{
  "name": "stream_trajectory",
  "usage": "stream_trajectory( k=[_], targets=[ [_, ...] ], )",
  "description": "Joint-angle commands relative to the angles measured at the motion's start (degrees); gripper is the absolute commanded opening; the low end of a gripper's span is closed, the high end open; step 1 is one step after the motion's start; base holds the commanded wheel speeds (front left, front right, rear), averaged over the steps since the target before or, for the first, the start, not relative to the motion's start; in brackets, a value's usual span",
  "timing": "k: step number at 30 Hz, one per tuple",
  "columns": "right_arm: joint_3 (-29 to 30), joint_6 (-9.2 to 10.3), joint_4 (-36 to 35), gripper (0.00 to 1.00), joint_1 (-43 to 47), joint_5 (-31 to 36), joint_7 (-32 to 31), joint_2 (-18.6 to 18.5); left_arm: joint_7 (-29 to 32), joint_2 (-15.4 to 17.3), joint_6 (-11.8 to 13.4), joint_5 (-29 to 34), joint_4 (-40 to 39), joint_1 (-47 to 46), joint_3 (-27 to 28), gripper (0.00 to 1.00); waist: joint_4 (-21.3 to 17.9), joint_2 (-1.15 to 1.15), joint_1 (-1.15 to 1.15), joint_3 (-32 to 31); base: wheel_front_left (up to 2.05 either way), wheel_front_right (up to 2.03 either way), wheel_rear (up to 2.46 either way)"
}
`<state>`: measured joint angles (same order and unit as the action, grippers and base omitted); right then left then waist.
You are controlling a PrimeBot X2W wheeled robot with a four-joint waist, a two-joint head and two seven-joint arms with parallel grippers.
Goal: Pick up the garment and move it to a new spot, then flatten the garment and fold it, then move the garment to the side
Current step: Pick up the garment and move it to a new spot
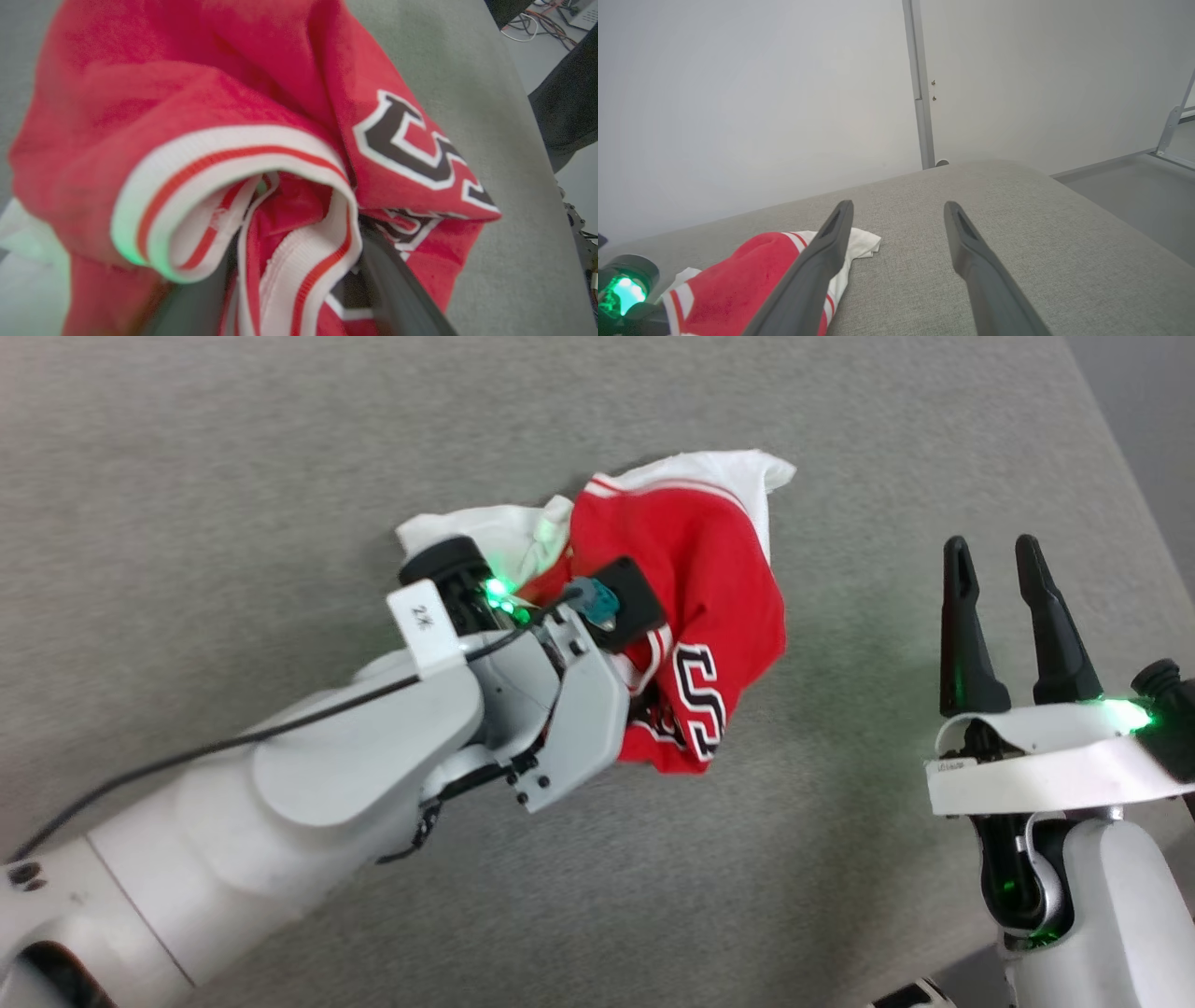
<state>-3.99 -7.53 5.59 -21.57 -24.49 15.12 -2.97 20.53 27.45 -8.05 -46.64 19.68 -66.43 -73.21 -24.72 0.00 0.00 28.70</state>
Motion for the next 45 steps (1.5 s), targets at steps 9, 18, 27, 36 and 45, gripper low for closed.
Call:
stream_trajectory(
  k=[9,18,27,36,45],
  targets=[
    [1.0,0.08,0.5,1.00,2.5,6.7,0.0,-0.2,-8.2,-0.1,0.6,-7.0,-2.5,-0.7,-0.2,1.00,13.3,0.00,0.00,-9.4,0.00,0.00,0.00],
    [0.5,0.08,1.9,1.00,4.9,8.7,0.0,-3.7,-18.0,2.5,0.6,-11.5,-1.4,5.1,-0.2,1.00,18.7,0.00,0.00,-13.9,0.00,0.00,0.00],
    [3.7,0.08,3.0,1.00,9.6,9.5,0.0,-7.7,-34.7,2.1,0.9,-17.6,10.9,18.0,4.9,1.00,24.1,0.00,0.00,-17.0,0.00,0.00,0.00],
    [6.5,0.08,2.7,1.00,14.7,9.5,0.0,-10.3,-35.7,0.1,2.0,-8.7,10.0,35.0,30.3,1.00,28.0,0.00,0.00,-18.8,0.00,0.00,0.00],
    [9.7,0.08,1.9,1.00,19.8,9.2,0.0,-10.5,-35.7,-6.1,1.6,7.8,0.7,53.9,56.5,1.00,28.6,0.00,0.00,-22.3,0.00,0.00,0.00]
  ],
)
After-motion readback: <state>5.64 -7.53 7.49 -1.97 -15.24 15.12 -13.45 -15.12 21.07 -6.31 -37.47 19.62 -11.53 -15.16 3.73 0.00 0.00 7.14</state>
